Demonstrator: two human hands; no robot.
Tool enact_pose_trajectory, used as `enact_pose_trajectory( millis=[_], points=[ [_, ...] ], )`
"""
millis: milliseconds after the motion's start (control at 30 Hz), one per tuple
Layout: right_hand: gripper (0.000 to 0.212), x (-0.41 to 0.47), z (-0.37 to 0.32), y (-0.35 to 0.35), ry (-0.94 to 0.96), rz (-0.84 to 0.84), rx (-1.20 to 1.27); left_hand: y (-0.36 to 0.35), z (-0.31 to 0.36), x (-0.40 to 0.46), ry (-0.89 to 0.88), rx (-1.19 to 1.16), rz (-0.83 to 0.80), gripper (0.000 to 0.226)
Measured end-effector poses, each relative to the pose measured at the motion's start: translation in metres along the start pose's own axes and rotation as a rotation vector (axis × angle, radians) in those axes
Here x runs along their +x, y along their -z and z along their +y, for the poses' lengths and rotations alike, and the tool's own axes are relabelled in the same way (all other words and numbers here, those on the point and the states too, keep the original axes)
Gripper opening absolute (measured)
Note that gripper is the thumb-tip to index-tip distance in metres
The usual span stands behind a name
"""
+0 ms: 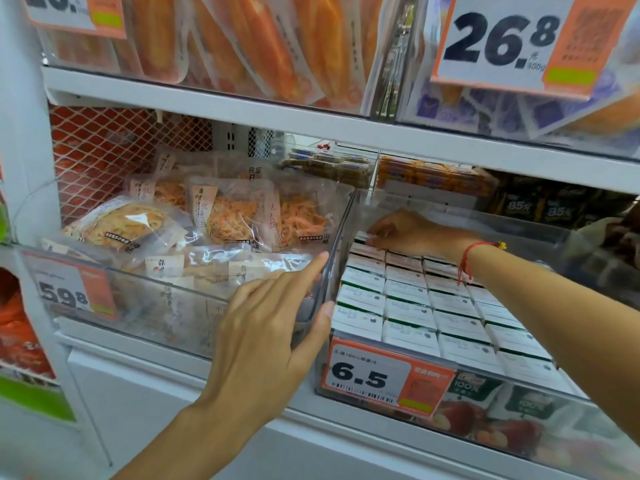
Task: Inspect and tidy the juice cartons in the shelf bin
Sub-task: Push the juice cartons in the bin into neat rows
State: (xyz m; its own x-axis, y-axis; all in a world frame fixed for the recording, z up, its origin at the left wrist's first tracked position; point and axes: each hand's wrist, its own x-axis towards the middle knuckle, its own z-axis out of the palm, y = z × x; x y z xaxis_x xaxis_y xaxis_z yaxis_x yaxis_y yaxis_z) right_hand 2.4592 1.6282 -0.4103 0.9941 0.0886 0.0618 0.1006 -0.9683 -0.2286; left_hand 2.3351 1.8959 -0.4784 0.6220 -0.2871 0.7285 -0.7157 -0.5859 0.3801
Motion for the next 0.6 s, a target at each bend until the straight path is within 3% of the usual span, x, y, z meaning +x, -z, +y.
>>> enact_pose_trajectory(
  millis=[267,433,600],
  points=[
    [0.042,-0.046,-0.026,0.012,0.102,0.369,-0.214,0.007,0.000,0.000,0.004,0.028,-0.044,0.052],
    [0.043,-0.116,-0.048,0.028,0.263,0.510,-0.319,0.025,0.009,0.001,0.059,0.071,-0.097,0.047],
    [0.047,-0.196,-0.076,0.046,0.282,0.618,-0.139,0.054,0.047,0.006,0.082,0.034,-0.029,0.036]
  ],
)
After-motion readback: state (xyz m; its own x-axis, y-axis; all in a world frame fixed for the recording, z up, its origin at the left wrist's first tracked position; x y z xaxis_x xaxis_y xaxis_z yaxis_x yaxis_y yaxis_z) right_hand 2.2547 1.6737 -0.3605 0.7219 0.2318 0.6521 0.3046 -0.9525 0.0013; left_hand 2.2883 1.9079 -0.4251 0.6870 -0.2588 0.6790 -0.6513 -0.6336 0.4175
